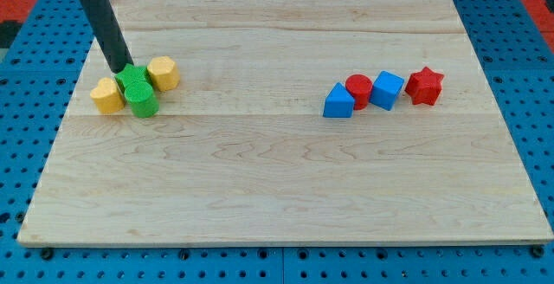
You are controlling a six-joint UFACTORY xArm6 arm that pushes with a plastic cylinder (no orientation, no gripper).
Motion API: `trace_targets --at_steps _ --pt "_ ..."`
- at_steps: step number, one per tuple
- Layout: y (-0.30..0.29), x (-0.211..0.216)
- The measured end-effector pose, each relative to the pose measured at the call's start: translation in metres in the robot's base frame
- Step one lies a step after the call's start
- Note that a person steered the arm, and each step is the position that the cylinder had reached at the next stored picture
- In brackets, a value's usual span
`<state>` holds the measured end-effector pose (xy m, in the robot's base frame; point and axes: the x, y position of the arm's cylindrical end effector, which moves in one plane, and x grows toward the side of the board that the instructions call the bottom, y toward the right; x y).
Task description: Slide the green circle to the bottom right
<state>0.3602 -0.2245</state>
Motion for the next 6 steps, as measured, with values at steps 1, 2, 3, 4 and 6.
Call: trace_targets --at_steps 1,2,3,4,6 --pt "0.000 -0.001" --pt "0.000 -0.001" --pt "0.000 -0.001" --pt "-0.007 0.009" --pt "0.020 0.054"
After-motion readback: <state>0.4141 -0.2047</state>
